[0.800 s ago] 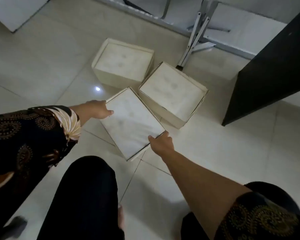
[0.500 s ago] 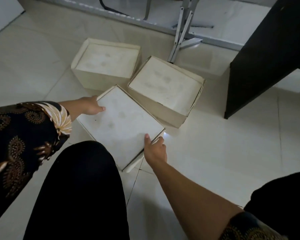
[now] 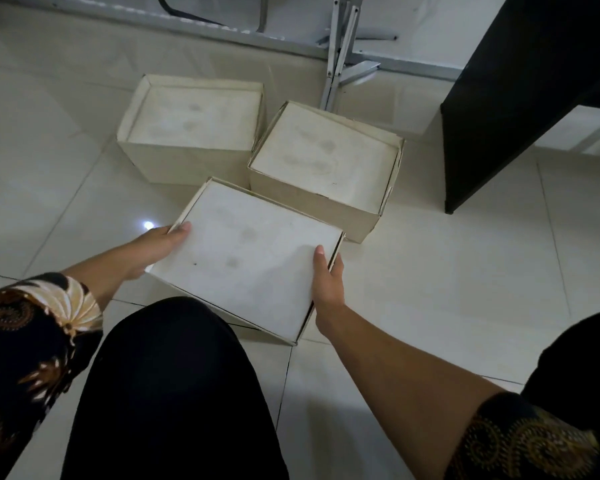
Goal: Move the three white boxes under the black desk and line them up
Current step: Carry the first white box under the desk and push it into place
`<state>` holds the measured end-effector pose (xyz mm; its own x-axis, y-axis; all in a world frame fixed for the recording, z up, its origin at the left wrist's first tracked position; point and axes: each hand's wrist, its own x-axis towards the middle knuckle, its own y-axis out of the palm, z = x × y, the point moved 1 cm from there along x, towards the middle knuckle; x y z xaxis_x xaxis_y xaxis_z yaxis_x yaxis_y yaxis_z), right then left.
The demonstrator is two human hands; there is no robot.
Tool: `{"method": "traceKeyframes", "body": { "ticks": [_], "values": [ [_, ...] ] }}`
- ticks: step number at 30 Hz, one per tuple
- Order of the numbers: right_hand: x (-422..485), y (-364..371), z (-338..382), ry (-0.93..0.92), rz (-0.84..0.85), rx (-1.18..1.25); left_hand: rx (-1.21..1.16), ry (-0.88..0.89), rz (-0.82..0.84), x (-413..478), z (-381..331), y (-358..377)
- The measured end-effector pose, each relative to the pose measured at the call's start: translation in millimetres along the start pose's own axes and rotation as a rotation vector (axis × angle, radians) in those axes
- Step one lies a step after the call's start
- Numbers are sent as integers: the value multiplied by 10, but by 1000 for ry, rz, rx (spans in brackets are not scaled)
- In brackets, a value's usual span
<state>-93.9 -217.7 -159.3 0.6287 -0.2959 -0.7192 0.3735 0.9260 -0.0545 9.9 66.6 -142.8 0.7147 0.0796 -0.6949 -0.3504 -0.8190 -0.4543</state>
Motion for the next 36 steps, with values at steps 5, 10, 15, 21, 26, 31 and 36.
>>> {"method": "traceKeyframes", "body": {
  "ticks": [5,10,15,21,26,31,36],
  "values": [
    [61,11,-78,42,18,216,-254,-184,194,151,117,-68],
    [80,21,-93,37,1,213,-326,-154,224,216,122,-39],
    [89,70,-128,-23,-54,175,-272,-151,120,137,76,4],
    [70,-22,-81,19,10,164,-289,-210,113,-83,12,53],
    [-58,-122,-50,74,75,209,-257,-225,145,-343,50,-19],
    [-181,-25,118,57,125,252,-252,-175,103,-524,-117,-258],
    [-134,64,539,30,169,277,-273,-102,61,-706,-446,-552]
  ]
}}
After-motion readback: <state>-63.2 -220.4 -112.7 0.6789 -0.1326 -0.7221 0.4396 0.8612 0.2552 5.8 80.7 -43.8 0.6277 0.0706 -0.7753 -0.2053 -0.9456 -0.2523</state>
